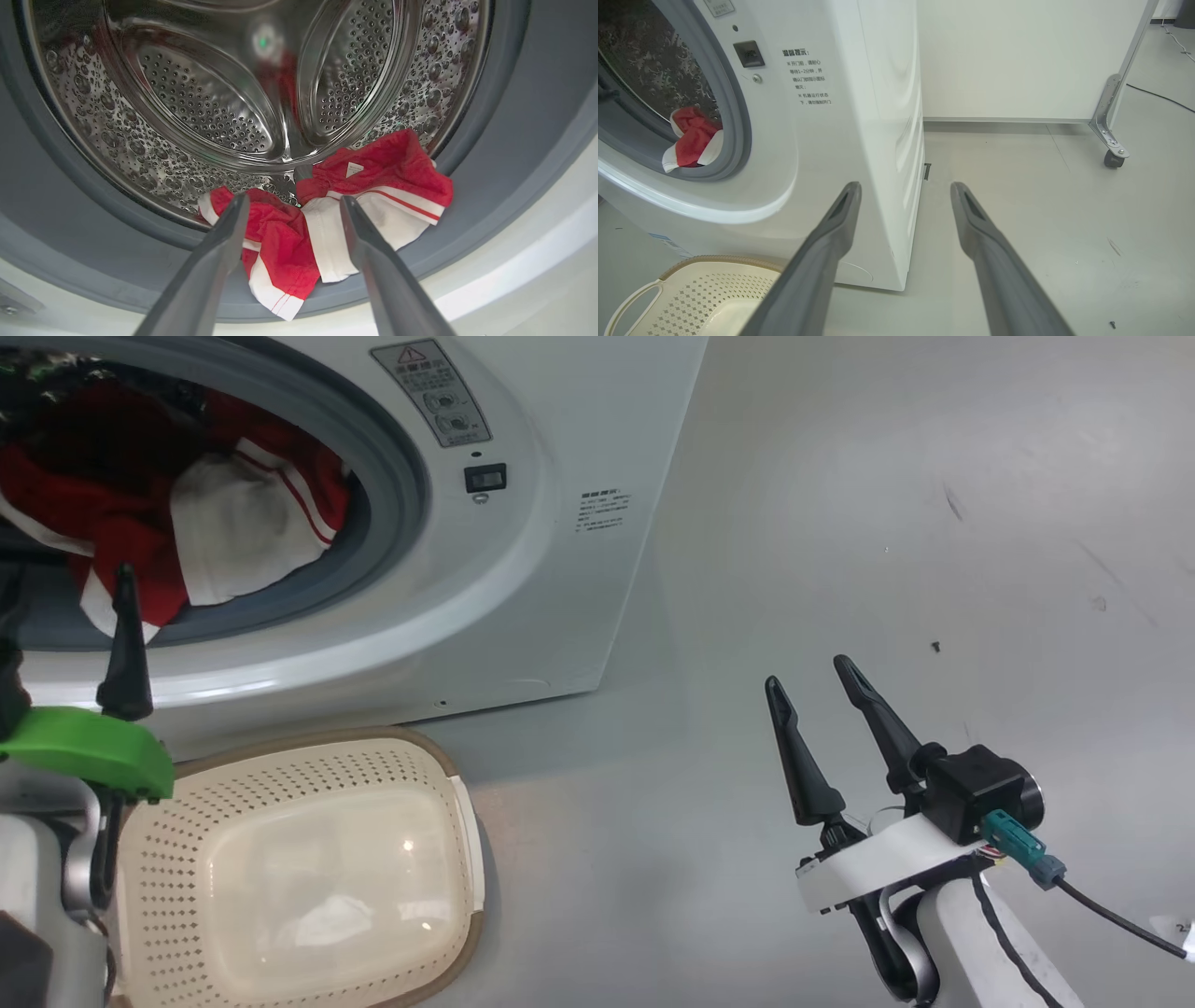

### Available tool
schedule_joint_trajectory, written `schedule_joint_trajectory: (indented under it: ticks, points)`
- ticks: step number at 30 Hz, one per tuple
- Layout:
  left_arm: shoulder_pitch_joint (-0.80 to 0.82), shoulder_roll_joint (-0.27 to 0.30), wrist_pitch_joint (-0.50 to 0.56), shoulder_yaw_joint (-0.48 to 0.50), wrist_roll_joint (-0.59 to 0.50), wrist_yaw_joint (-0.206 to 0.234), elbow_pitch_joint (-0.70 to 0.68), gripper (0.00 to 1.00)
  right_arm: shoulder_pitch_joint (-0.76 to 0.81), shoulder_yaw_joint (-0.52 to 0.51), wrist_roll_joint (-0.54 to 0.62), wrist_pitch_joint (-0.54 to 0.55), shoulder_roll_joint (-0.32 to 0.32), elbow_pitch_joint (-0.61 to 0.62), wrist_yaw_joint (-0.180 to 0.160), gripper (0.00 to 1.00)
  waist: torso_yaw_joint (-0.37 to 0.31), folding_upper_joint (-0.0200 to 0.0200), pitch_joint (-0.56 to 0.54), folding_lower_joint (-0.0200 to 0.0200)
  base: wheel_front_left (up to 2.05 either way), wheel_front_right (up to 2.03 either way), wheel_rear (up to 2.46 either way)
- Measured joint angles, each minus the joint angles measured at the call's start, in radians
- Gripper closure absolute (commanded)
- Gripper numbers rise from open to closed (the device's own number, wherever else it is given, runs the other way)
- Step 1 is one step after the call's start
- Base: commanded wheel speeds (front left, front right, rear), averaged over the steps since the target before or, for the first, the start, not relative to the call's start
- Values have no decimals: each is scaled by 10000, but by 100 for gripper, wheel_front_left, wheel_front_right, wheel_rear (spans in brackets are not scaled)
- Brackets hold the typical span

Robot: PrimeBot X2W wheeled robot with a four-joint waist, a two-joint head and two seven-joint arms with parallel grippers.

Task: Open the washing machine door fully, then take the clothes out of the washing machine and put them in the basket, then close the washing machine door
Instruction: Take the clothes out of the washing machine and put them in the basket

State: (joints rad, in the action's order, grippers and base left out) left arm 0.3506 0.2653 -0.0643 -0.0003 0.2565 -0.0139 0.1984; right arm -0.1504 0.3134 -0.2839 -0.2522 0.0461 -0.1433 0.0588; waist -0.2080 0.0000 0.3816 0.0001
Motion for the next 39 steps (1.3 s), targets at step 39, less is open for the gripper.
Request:
schedule_joint_trajectory:
  ticks: [39]
  points:
    - [4024, 2307, 3359, -1062, -2523, 426, 3670, 0, -1091, 1434, -773, 0, -2, 88, -617, 0, -1511, 0, 1630, 0, 0, 0, 0]
